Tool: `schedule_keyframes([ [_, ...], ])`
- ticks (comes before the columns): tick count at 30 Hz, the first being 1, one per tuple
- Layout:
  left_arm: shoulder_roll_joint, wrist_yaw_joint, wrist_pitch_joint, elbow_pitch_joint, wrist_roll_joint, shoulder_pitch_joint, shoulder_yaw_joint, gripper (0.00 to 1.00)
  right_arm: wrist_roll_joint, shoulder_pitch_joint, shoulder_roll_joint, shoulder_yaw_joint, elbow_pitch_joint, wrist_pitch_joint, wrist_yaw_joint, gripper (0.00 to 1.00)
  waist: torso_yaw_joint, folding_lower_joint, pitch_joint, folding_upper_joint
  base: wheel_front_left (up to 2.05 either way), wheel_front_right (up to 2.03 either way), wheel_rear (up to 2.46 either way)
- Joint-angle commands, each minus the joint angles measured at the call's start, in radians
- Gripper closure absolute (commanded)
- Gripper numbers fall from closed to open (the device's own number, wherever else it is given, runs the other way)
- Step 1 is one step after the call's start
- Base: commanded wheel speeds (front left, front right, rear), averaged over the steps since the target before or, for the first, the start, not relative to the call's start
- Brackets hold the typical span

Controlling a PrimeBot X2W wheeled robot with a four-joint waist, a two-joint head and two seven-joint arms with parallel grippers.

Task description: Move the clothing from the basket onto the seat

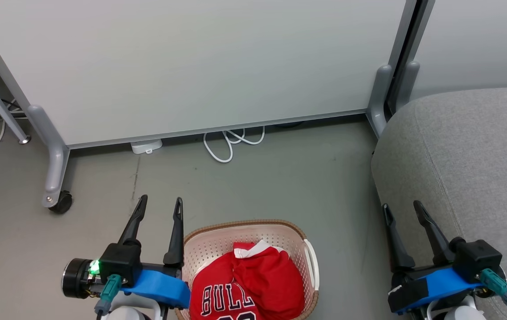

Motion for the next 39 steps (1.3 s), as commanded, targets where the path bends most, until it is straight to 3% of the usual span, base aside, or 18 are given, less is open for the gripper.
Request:
schedule_keyframes([
  [1, 0.001, -0.007, -0.009, 0.003, 0.015, -0.015, -0.002, 0.0, -0.022, -0.011, -0.006, 0.003, 0.0, -0.01, 0.002, 0.0, 0.001, 0.0, 0.0, 0.0, 0.0, 0.0, 0.0],
  [28, 0.0, -0.036, -0.018, 0.09, -0.008, -0.037, -0.002, 0.0, -0.048, -0.015, -0.006, -0.002, 0.025, -0.017, 0.001, 0.0, -0.002, 0.0, 0.005, 0.0, 0.0, 0.0, 0.0],
  [39, 0.032, -0.071, -0.018, 0.18, 0.035, -0.193, -0.044, 0.0, -0.046, -0.074, -0.005, 0.01, 0.005, -0.017, 0.001, 0.0, -0.051, 0.0, 0.121, 0.0, 0.0, 0.0, 0.0],
])
